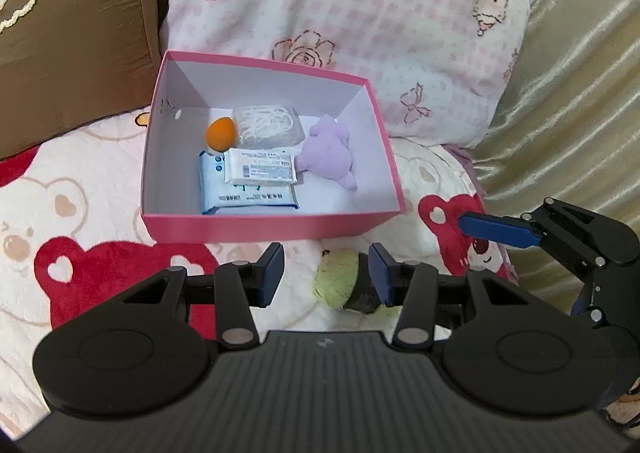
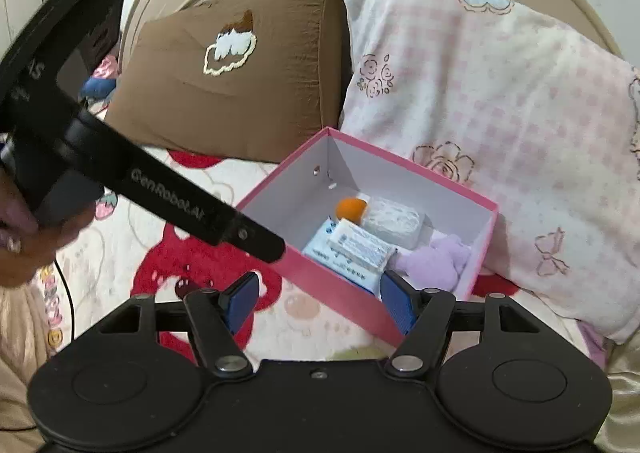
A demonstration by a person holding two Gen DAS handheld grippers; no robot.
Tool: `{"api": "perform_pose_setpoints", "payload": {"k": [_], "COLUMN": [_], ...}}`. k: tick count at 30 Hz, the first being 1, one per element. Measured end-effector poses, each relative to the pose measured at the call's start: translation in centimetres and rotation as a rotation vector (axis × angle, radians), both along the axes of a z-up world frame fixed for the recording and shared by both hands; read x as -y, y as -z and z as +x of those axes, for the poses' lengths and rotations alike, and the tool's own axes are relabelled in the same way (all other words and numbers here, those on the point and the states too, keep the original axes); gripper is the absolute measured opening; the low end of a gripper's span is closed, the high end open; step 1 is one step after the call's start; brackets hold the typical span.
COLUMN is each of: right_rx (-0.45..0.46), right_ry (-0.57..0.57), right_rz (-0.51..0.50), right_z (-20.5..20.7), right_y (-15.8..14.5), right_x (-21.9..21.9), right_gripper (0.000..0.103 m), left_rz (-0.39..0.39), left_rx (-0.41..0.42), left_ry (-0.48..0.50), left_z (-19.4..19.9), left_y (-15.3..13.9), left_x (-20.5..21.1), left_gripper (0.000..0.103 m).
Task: Organize objects
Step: 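Withdraw the left gripper from the pink box toward the green yarn ball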
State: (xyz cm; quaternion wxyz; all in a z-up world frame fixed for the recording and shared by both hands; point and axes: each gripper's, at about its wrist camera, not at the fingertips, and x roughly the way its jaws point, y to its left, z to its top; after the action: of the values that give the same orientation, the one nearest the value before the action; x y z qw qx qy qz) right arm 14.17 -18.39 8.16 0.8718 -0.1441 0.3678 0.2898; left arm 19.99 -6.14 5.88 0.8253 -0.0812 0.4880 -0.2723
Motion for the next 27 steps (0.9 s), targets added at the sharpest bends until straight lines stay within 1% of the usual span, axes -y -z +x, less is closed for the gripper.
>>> {"api": "perform_pose_setpoints", "payload": {"k": [4,8,10,12,13,16,17,23,25,27], "right_rx": [-0.015,-0.042,-0.056,-0.065,-0.060,-0.020,-0.019,-0.026,-0.033,-0.045], "right_ry": [0.016,0.040,0.042,0.025,0.012,-0.020,-0.030,-0.082,-0.099,-0.116], "right_rz": [-0.004,0.021,0.018,-0.005,-0.021,-0.057,-0.065,-0.083,-0.085,-0.078], "right_z": [-1.5,-2.4,-2.9,-3.4,-3.6,-4.6,-4.7,-5.2,-5.2,-5.2], "right_y": [-0.9,-1.4,-1.3,-1.2,-1.2,-1.2,-1.2,-0.6,-0.2,0.1], "right_x": [1.4,3.0,3.4,3.5,3.5,3.5,3.5,3.7,3.8,4.1], "right_gripper": [0.072,0.075,0.077,0.082,0.083,0.086,0.088,0.090,0.090,0.090], "left_rz": [0.011,0.033,0.032,0.029,0.033,0.047,0.049,0.062,0.061,0.058], "left_rx": [0.020,0.018,0.005,-0.006,-0.004,-0.006,-0.010,-0.019,-0.021,-0.028], "left_ry": [0.013,0.038,0.046,0.047,0.048,0.061,0.062,0.068,0.067,0.056], "left_z": [-1.6,-2.9,-3.4,-3.9,-4.2,-4.9,-5.1,-6.0,-6.2,-6.4], "left_y": [-0.7,-0.6,-0.4,-0.2,-0.1,0.2,0.3,1.1,1.5,2.0], "left_x": [-0.1,0.0,0.0,-0.1,-0.1,0.0,0.1,0.5,0.8,1.1], "left_gripper": [0.048,0.050,0.051,0.053,0.054,0.055,0.056,0.062,0.069,0.072]}}
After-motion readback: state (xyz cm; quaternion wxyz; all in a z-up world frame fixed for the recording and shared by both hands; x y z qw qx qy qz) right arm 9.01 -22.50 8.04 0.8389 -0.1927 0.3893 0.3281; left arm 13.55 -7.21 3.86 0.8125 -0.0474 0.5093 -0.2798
